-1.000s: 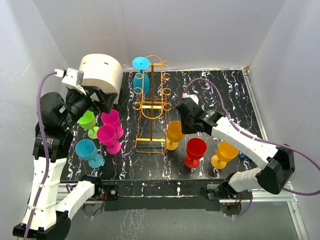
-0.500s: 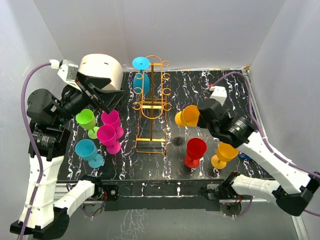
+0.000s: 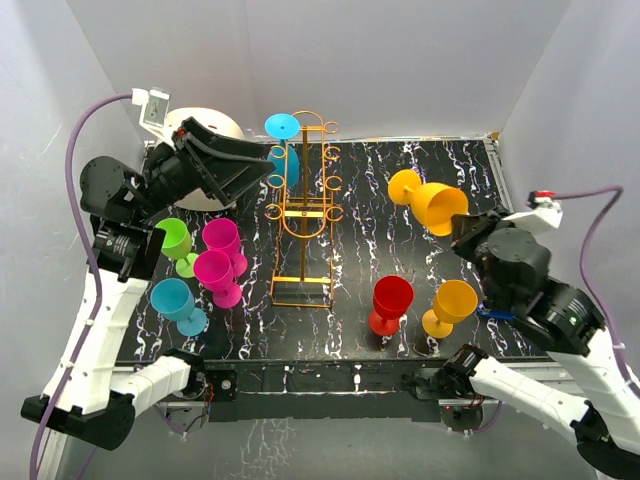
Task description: Place the wine glass upside down on the wine glass rack
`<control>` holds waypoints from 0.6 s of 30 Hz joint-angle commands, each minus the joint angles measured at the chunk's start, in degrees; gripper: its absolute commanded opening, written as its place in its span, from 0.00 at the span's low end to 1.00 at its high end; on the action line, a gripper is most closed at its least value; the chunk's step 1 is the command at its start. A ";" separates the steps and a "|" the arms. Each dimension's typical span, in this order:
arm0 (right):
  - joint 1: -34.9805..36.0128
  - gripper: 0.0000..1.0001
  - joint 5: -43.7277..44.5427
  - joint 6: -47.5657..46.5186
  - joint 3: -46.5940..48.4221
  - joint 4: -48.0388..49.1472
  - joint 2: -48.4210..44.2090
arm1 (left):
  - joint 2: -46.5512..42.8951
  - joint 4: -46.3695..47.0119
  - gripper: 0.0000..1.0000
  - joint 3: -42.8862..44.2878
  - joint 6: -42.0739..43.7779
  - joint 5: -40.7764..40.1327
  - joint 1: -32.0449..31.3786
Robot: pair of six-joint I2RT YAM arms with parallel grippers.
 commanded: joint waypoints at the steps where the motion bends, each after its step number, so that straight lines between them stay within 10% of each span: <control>1: 0.25 0.00 2.08 0.96 0.26 10.15 -4.26 | 1.52 7.73 0.98 -0.67 -11.86 -2.85 -2.32; 18: 0.26 0.00 -16.28 -0.60 -4.31 38.78 -7.55 | 11.28 17.26 0.94 -2.75 -26.70 -29.89 -22.37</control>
